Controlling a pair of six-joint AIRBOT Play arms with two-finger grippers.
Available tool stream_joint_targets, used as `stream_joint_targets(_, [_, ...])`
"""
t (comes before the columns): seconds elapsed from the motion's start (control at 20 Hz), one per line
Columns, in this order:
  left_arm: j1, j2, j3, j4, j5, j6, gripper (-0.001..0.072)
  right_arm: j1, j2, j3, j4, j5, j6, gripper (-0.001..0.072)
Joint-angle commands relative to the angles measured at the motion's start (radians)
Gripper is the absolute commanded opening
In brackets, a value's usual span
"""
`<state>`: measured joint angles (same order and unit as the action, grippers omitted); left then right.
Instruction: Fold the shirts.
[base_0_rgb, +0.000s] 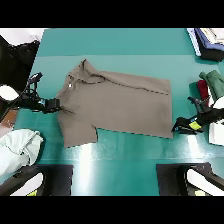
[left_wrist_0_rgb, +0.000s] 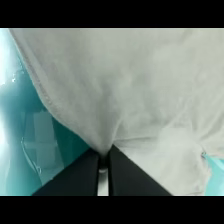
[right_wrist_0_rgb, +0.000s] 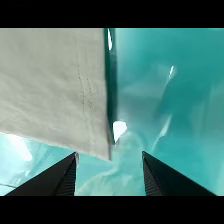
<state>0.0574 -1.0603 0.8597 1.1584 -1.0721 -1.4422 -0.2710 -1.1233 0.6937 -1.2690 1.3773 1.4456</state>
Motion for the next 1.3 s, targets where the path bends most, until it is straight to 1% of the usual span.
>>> stream_joint_targets(0.0, [0.0, 0.002, 0.004, 0.0, -0.013, 0.003, 0.0032, 0.042, -0.032, -0.042, 0.019, -0.029, -0.008, 0.0454])
stream_joint_targets(0.1, [0.0, 0.002, 0.003, 0.0, -0.016, 0.003, 0.0032, 0.074, -0.044, -0.042, 0.02, -0.048, -0.008, 0.0452])
stream_joint_targets(0.15, [0.0, 0.002, 0.003, 0.0, -0.022, 0.003, 0.0032, 0.091, -0.051, -0.042, 0.02, -0.054, -0.008, 0.04])
stream_joint_targets(0.2, [0.0, 0.002, 0.004, 0.0, -0.029, 0.003, 0.0032, 0.106, -0.054, -0.042, 0.019, -0.058, -0.009, 0.0289])
stream_joint_targets(0.3, [0.0, 0.002, 0.004, 0.0, -0.043, 0.003, 0.0032, 0.136, -0.037, -0.041, 0.02, -0.079, -0.026, 0.0035])
stream_joint_targets(0.35, [0.0, 0.002, 0.006, -0.002, -0.045, 0.002, 0.0032, 0.147, -0.011, -0.04, 0.02, -0.095, -0.032, 0.0016])
stream_joint_targets(0.45, [0.001, 0.002, 0.055, -0.011, -0.051, 0.002, 0.0031, 0.151, 0.061, -0.004, 0.022, -0.118, -0.032, 0.0015])
stream_joint_targets(0.6, [0.0, 0.04, 0.261, -0.015, -0.061, 0.002, 0.0032, 0.143, 0.193, 0.173, 0.042, -0.179, -0.029, 0.0013])
stream_joint_targets(0.75, [0.0, 0.098, 0.563, -0.015, -0.06, 0.003, 0.0031, 0.119, 0.303, 0.414, 0.126, -0.345, -0.022, 0.0011])
stream_joint_targets(0.9, [0.0, 0.143, 0.887, -0.015, -0.047, 0.003, 0.0032, 0.095, 0.379, 0.657, 0.134, -0.481, -0.022, 0.0011])
stream_joint_targets(1.1, [0.0, 0.164, 1.256, -0.019, -0.04, 0.002, 0.0032, 0.026, 0.439, 0.913, 0.132, -0.472, -0.023, 0.0011])
stream_joint_targets(1.15, [0.001, 0.172, 1.319, -0.029, -0.031, 0.002, 0.0032, 0.002, 0.455, 0.953, 0.13, -0.468, -0.023, 0.0011])
stream_joint_targets(1.25, [0.0, 0.208, 1.351, -0.079, 0.023, 0.002, 0.0031, -0.059, 0.483, 1.027, 0.103, -0.443, -0.023, 0.0011])
